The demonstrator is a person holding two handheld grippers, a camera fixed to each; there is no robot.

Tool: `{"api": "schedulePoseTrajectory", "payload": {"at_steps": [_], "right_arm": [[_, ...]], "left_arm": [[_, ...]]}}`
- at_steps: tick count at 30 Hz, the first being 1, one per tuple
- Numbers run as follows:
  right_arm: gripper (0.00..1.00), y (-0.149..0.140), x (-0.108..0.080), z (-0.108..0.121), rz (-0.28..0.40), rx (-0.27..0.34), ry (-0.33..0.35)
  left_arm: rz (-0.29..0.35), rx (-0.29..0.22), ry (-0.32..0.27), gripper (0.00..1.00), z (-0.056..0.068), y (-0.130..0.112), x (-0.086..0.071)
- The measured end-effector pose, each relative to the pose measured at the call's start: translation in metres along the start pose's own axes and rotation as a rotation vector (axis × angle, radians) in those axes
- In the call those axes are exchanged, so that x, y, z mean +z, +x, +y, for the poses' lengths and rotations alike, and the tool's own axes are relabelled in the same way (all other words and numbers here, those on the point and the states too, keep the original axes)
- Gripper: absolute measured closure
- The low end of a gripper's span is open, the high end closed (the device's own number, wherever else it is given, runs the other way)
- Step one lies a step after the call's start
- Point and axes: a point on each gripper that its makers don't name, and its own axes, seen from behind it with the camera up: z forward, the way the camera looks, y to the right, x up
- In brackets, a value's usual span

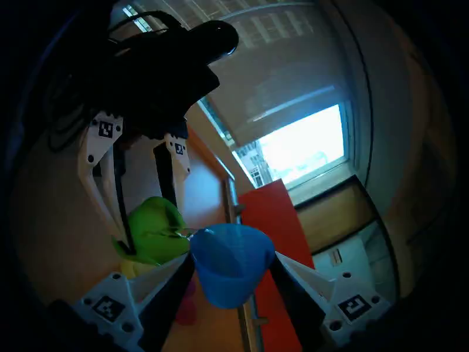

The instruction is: Pour water

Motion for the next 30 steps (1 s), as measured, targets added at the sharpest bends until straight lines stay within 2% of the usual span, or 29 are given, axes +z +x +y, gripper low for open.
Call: {"api": "schedulePoseTrajectory", "payload": {"at_steps": [30], "right_arm": [[0.10, 0.0027, 0.0024, 0.0079, -0.007, -0.130, -0.013]], "left_arm": [[-0.002, 0.002, -0.003, 0.13, 0.0018, -0.0032, 0.0011]]}}
